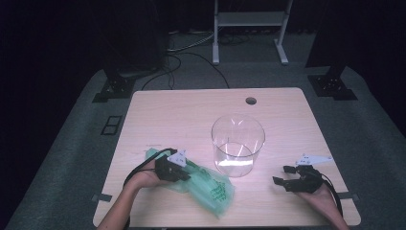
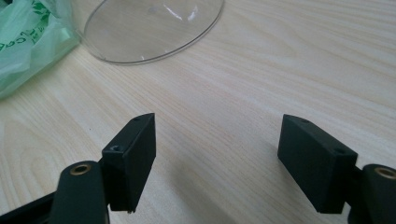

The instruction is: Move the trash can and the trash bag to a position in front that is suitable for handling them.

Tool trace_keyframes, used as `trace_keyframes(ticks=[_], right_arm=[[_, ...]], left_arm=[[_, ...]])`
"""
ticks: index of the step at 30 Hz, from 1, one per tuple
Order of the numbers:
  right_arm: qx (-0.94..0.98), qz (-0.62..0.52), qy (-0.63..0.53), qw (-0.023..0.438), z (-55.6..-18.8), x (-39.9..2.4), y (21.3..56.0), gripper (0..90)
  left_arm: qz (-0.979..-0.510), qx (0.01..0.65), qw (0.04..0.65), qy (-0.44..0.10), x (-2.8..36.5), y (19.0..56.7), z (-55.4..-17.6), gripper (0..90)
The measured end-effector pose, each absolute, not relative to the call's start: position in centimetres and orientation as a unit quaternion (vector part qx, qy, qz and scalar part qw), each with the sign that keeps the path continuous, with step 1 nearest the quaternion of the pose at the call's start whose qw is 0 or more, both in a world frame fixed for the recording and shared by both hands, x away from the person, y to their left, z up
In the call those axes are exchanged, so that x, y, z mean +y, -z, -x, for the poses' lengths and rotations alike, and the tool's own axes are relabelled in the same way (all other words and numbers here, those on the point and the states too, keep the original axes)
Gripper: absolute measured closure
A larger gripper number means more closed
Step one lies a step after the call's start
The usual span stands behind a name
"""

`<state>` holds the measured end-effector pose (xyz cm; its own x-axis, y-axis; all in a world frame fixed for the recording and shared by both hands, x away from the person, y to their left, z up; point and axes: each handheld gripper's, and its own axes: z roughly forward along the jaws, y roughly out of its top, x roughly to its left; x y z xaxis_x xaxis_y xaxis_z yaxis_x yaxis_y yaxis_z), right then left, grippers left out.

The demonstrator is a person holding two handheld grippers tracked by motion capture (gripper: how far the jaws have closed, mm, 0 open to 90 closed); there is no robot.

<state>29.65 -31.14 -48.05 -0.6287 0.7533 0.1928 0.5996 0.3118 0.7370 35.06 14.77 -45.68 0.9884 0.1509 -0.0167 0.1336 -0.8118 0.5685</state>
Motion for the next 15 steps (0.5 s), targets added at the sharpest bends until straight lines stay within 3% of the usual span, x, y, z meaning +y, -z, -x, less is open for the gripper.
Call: trace_keyframes(ticks=[15], right_arm=[[0.804,-0.421,-0.410,0.094,-29.7,-31.2,48.1,27.4]], left_arm=[[-0.948,0.057,0.314,-0.009,14.9,41.6,-33.8,88.0]])
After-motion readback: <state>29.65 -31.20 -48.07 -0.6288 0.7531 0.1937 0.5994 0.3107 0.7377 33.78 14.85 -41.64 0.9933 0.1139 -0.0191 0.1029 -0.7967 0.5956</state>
